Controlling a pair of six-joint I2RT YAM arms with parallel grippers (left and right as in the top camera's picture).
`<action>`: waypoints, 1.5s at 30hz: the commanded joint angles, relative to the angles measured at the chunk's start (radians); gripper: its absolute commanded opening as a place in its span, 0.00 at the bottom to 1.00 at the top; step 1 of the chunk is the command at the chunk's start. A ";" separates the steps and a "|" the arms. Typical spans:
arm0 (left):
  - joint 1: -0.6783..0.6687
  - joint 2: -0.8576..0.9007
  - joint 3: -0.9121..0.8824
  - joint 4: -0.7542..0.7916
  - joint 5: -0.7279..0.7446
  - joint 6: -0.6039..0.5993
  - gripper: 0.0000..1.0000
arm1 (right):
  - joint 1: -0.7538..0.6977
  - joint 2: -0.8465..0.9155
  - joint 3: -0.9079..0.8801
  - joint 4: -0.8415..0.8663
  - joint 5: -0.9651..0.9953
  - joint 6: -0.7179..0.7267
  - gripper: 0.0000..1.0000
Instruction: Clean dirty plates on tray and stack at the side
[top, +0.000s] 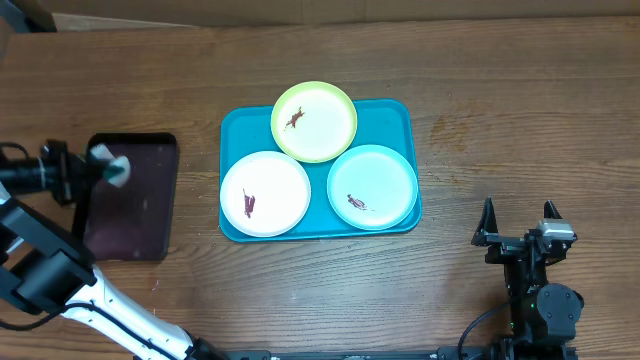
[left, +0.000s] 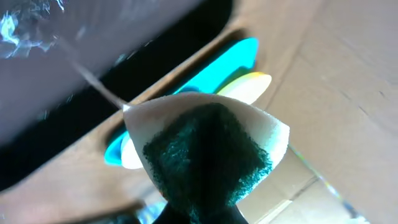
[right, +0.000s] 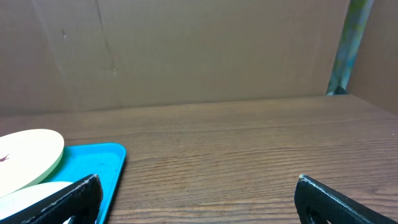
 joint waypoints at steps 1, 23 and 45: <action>0.010 -0.086 0.127 -0.005 -0.010 0.072 0.04 | -0.005 -0.012 -0.011 0.007 -0.001 -0.007 1.00; -0.280 -0.116 0.086 0.203 -1.015 -0.249 0.04 | -0.005 -0.012 -0.011 0.006 -0.001 -0.007 1.00; -0.511 -0.116 0.303 0.037 -1.593 -0.541 0.04 | -0.005 -0.012 -0.011 0.007 -0.001 -0.007 1.00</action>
